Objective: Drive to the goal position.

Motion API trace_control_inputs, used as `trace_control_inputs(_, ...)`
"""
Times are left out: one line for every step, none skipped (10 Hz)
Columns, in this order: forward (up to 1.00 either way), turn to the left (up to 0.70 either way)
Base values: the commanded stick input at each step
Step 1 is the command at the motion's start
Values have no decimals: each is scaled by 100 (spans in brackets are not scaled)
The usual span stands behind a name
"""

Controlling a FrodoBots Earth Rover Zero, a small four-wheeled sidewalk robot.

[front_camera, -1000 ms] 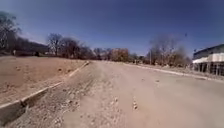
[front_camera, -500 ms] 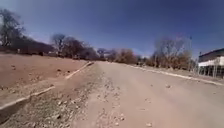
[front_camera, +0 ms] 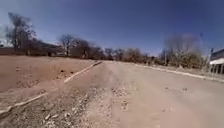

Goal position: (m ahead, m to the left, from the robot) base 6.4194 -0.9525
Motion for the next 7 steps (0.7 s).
trace_control_inputs(100, 0)
trace_control_inputs(100, 0)
trace_control_inputs(100, 0)
trace_control_inputs(100, 0)
trace_control_inputs(100, 0)
trace_control_inputs(100, 0)
trace_control_inputs(100, 0)
